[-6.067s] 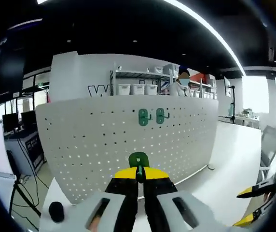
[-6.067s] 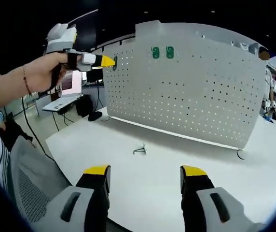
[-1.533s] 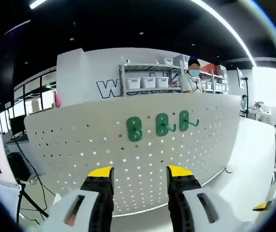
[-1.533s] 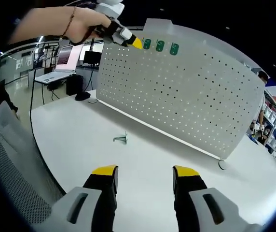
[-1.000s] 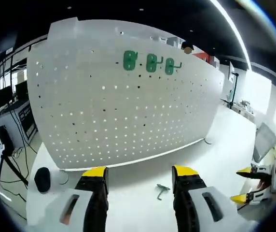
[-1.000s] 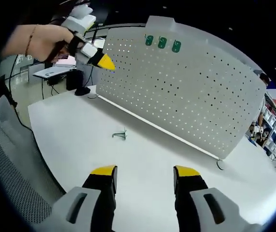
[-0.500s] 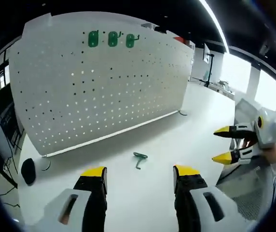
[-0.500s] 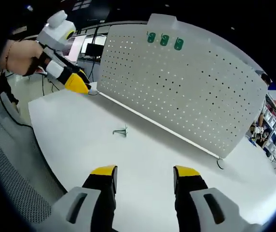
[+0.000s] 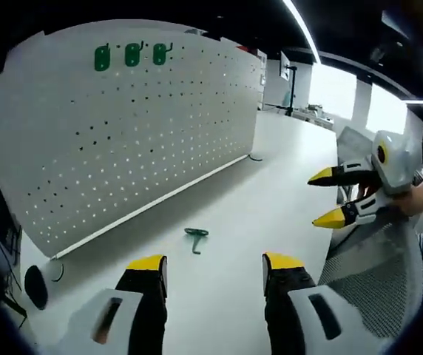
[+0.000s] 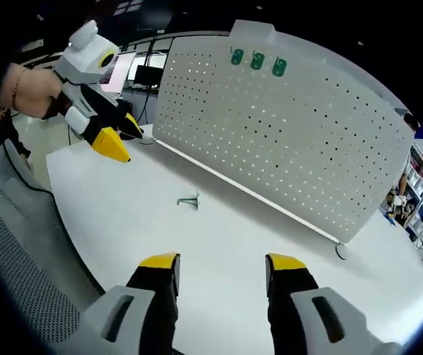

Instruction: Insert the hook assembly into the mounting plate slot until the hook locks in place.

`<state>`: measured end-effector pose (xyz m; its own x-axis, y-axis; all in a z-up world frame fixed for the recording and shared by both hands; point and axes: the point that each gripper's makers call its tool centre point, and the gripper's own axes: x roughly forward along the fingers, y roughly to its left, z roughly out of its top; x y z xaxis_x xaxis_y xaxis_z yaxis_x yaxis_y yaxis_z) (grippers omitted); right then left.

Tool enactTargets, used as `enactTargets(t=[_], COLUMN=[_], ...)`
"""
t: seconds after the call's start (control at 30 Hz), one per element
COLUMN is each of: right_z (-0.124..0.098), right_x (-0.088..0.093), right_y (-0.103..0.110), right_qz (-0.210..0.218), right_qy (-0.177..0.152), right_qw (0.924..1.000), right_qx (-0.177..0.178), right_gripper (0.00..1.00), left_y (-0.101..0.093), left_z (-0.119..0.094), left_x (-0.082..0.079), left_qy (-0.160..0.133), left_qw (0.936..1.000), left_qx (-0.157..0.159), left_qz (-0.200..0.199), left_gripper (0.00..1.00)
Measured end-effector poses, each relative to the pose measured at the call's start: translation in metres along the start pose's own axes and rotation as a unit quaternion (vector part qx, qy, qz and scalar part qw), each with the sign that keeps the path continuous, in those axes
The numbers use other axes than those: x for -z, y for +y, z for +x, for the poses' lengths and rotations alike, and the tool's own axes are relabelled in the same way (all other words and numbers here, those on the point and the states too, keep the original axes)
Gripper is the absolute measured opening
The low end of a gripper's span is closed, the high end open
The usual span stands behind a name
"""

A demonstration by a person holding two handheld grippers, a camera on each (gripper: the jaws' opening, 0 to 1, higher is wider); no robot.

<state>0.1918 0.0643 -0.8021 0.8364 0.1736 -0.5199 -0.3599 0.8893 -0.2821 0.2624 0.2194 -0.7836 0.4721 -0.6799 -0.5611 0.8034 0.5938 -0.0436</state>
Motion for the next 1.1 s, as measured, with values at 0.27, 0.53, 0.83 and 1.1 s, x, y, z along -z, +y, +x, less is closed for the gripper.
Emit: enactTargets(t=[0.27, 0.53, 0.83, 1.1], right_z=[0.0, 0.001, 0.001, 0.0], right_x=[-0.001, -0.001, 0.001, 0.0], right_y=[0.002, 0.001, 0.001, 0.0], right_qz=[0.0, 0.005, 0.004, 0.004], right_qy=[-0.001, -0.002, 0.001, -0.002], right_qw=[1.0, 1.0, 1.0, 1.0], right_qx=[-0.003, -0.002, -0.004, -0.002], right_gripper=[0.42, 0.4, 0.38, 0.37], left_y=[0.001, 0.009, 0.016, 0.01], left_z=[0.028, 0.058, 0.094, 0.12], left_x=[-0.008, -0.009, -0.005, 0.0], left_qy=[0.007, 0.025, 0.058, 0.076], left_qw=[0.9988, 0.9959, 0.9876, 0.9806], left_qx=[0.038, 0.068, 0.084, 0.115], left_qz=[0.032, 0.053, 0.119, 0.139], left_gripper=[0.5, 0.47, 0.42, 0.39])
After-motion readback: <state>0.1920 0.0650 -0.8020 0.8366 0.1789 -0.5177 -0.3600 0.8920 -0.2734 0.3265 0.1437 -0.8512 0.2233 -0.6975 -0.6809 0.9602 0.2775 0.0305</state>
